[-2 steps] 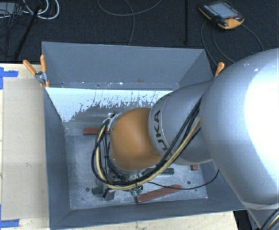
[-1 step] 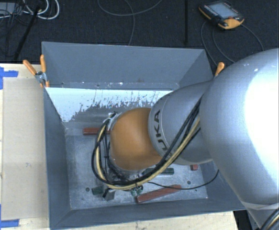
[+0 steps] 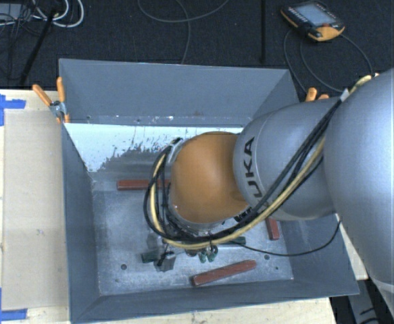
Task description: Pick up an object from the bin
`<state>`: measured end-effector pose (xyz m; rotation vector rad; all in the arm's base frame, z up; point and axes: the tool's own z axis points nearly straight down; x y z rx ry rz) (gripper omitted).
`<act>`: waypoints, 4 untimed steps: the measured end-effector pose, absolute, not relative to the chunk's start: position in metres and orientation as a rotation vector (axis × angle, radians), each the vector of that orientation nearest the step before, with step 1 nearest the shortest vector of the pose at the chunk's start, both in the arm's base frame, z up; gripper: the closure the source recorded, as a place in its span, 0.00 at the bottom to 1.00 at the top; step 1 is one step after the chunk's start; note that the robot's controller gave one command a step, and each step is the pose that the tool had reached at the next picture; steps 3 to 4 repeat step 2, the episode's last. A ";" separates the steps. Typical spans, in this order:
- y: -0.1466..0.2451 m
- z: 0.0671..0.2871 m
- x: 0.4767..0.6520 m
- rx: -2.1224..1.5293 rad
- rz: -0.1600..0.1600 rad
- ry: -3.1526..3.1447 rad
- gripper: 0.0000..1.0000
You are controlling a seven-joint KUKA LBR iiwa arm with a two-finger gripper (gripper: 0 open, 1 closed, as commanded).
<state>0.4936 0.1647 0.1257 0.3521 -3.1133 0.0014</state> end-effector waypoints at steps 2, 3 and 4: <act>0.161 0.253 0.497 0.371 0.000 -3.119 1.00; 0.161 0.253 0.497 0.371 0.000 -3.119 1.00; 0.161 0.253 0.497 0.371 0.000 -3.119 1.00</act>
Offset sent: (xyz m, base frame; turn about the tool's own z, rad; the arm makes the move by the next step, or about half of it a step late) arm 0.0045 -0.0062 0.1297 -0.0126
